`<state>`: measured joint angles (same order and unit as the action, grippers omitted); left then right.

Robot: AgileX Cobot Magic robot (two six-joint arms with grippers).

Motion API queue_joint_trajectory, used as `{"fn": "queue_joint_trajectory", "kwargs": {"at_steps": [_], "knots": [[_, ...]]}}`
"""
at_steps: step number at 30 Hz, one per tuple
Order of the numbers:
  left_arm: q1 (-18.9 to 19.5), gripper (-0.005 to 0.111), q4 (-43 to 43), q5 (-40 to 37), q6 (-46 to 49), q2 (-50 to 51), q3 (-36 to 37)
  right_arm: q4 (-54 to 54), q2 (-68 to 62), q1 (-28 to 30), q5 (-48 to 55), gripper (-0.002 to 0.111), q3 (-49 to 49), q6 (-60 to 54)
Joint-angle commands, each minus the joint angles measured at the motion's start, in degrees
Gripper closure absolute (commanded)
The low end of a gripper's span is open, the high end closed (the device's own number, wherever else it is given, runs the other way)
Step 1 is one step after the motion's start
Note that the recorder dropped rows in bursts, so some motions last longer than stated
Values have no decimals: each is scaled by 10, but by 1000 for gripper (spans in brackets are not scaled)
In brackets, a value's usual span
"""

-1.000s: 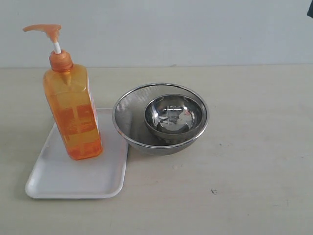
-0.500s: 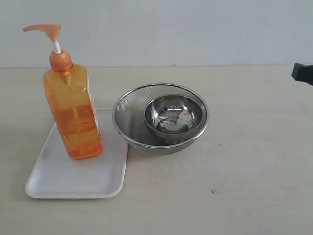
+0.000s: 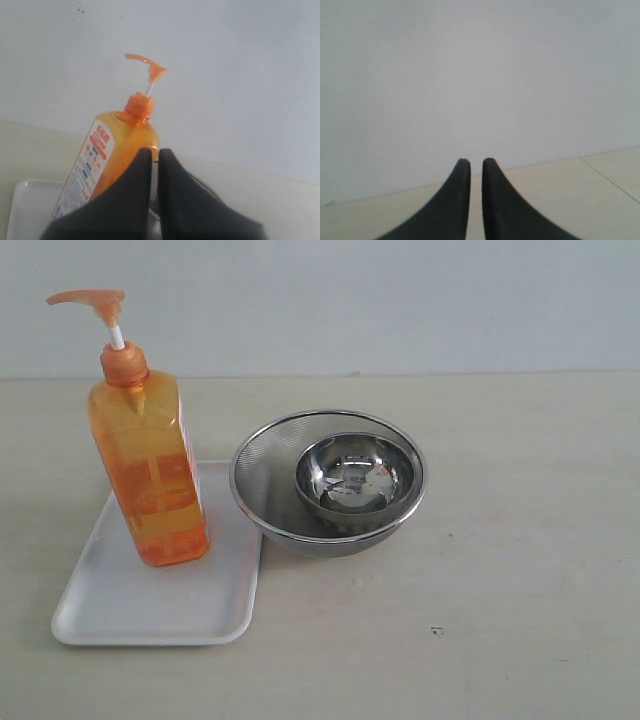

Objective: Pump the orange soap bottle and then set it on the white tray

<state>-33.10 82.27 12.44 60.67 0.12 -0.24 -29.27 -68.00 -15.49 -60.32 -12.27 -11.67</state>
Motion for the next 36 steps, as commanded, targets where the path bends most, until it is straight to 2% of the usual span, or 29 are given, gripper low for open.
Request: {"fn": "queue_joint_trajectory", "kwargs": {"at_steps": [1,4,10,13,18,22,23,29,32,36], "knots": [[-1,102,-24,-7,-7,-1,0,-5,4,2,-7,102,3,2],[-1,102,-87,32,-80,-1,0,-6,4,2,-7,102,3,3],[-1,102,-345,104,-354,-1,-1,-10,4,2,-7,102,3,3],[-1,102,-433,119,-438,7,-19,-10,4,2,-7,102,3,3],[-1,102,-473,91,-441,138,-120,-10,4,2,-7,102,3,3],[-1,102,-562,-5,-389,309,-213,-10,4,2,-7,102,3,3],[-1,102,-566,-2,-386,336,-215,-10,4,2,-7,102,3,3],[-1,102,-557,138,-395,547,-186,-10,4,2,-7,102,3,3],[-5,102,-575,199,-453,597,-144,-10,4,2,-7,102,3,3],[-43,102,-580,274,-508,615,-86,-10,4,2,-7,102,3,3]]}}
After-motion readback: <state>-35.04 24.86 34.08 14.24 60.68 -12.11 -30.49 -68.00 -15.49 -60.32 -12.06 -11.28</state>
